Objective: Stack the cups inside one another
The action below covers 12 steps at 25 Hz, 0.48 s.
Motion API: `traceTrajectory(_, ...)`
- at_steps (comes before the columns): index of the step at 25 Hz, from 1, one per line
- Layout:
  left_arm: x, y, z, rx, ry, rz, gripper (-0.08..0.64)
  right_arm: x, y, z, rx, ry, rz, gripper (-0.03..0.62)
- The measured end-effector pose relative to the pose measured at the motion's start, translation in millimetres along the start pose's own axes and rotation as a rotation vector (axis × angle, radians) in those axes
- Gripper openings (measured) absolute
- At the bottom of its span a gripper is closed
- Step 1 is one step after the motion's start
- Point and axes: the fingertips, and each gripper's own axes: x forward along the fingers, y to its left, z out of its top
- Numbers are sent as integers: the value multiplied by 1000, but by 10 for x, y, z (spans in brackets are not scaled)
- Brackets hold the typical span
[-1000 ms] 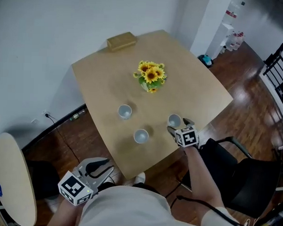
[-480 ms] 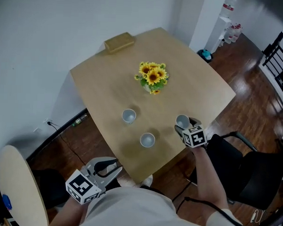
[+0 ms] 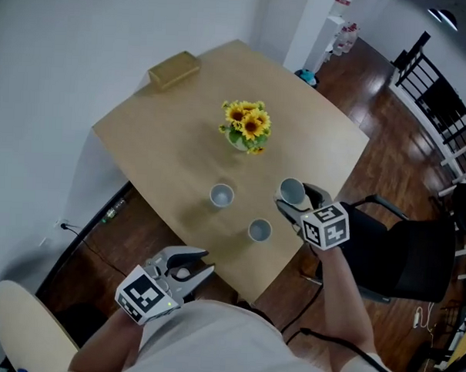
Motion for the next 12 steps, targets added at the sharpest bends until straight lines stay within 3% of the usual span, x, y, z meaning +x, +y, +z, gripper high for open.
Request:
traceTrajectory(6, -469, 311, -198, 11, -4, -61, 106, 413, 766, 391, 0, -43, 27, 360)
traceTrajectory(12, -895, 560, -352, 13, -3, -54, 106, 945, 1091, 376, 11, -14, 20, 360)
